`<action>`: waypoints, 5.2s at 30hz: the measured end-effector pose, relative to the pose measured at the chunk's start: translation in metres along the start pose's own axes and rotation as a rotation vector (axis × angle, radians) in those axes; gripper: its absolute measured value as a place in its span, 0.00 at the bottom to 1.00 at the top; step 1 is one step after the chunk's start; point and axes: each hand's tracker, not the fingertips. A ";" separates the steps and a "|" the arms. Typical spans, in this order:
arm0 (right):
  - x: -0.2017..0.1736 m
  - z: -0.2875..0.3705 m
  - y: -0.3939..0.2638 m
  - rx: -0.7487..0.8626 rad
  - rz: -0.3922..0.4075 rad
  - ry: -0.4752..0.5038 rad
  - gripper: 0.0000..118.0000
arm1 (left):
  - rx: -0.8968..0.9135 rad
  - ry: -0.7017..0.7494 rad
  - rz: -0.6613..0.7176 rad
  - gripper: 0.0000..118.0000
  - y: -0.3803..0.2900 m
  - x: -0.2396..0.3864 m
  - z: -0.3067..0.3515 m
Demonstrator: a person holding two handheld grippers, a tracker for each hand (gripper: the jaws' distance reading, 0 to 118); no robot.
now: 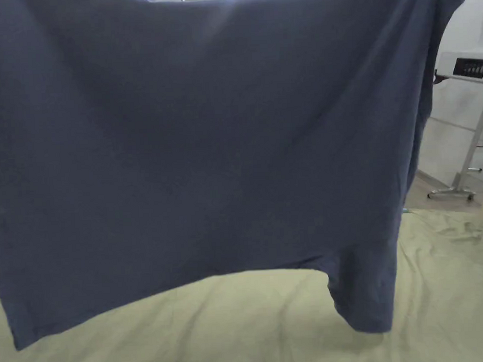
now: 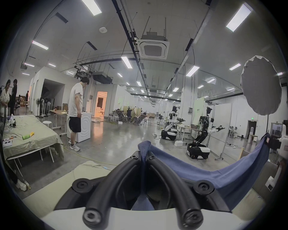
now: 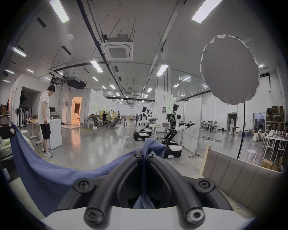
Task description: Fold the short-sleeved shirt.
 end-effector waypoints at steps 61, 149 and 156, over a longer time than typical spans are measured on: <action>0.116 0.503 -0.437 -0.643 -0.279 0.094 0.05 | -0.572 0.009 0.179 0.03 -0.420 -0.097 0.467; 0.115 0.497 -0.427 -0.837 -0.252 0.113 0.09 | -0.779 -0.048 0.150 0.06 -0.431 -0.109 0.449; 0.110 0.471 -0.396 -0.811 -0.235 0.132 0.09 | -0.672 -0.072 0.156 0.06 -0.390 -0.106 0.427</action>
